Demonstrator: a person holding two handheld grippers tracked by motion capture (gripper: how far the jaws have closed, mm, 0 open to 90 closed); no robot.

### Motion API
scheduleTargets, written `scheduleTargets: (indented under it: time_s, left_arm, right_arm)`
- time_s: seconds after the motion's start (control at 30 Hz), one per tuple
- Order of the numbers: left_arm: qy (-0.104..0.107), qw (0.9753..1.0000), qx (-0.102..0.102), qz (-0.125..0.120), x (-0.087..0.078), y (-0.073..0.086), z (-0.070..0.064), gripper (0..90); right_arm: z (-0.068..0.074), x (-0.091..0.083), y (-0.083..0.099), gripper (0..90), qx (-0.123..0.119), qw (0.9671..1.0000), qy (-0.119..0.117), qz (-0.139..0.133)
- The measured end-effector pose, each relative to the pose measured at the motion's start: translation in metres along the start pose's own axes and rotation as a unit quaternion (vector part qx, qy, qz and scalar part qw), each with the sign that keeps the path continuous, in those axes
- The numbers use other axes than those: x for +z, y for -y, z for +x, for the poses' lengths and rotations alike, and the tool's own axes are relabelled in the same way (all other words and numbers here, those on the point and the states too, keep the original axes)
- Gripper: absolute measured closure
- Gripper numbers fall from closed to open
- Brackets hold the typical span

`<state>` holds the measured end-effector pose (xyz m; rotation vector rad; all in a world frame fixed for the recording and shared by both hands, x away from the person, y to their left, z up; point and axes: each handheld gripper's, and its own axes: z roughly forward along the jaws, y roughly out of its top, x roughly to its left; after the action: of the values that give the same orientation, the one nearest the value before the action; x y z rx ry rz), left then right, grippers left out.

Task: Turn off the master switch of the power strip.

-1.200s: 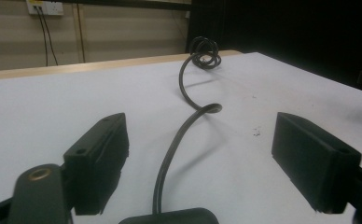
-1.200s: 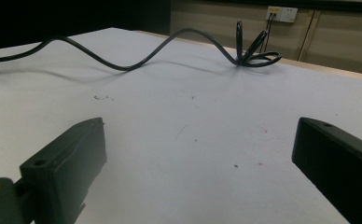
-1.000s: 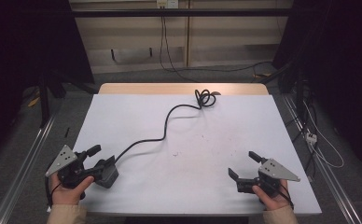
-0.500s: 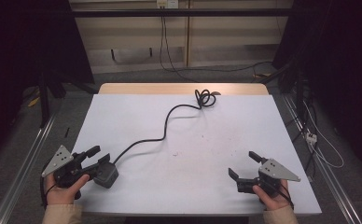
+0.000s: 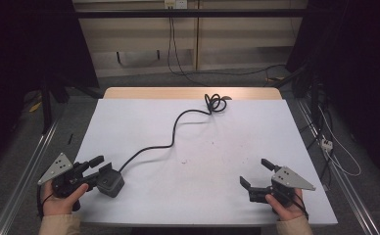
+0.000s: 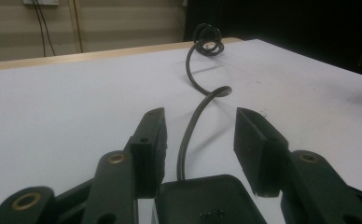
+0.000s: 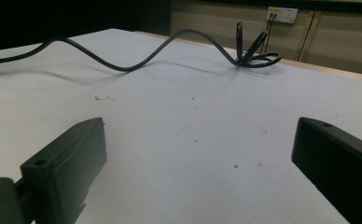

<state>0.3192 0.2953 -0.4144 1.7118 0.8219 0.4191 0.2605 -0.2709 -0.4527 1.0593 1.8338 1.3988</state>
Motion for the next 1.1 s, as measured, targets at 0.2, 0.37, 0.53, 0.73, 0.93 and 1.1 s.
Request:
scheduleTargets:
  time_s: [0.2,0.37,0.53,0.73,0.93,1.1]
  left_arm:
    - [0.004,1.0000,-0.004,0.007,-0.0041,0.0002,0.0032,56.8]
    - [0.012,0.9999,-0.008,0.007,-0.0060,0.0011,0.0047,61.8]
    - [0.021,0.9997,-0.008,0.009,-0.0069,0.0017,0.0053,65.5]
    - [0.027,0.9995,-0.011,0.011,-0.0077,0.0022,0.0056,70.2]
    - [0.038,0.9992,-0.010,0.013,-0.0091,0.0017,0.0059,75.0]
    - [0.044,0.9987,-0.012,0.021,-0.0101,0.0028,0.0058,76.9]
  right_arm:
    - [-0.0004,-0.0003,-0.0001,2.6,0.000,1.0000,0.001,-0.001]
    - [-0.0002,-0.0003,0.0000,2.9,-0.001,1.0000,0.000,0.000]
    - [-0.0004,-0.0005,-0.0001,2.9,-0.001,1.0000,0.001,-0.002]
    - [-0.0005,-0.0004,0.0000,2.9,-0.001,1.0000,0.001,-0.002]
    - [-0.0005,-0.0004,0.0001,2.9,-0.002,1.0000,0.000,-0.002]
    - [-0.0010,-0.0008,0.0001,2.9,-0.001,1.0000,0.001,-0.002]
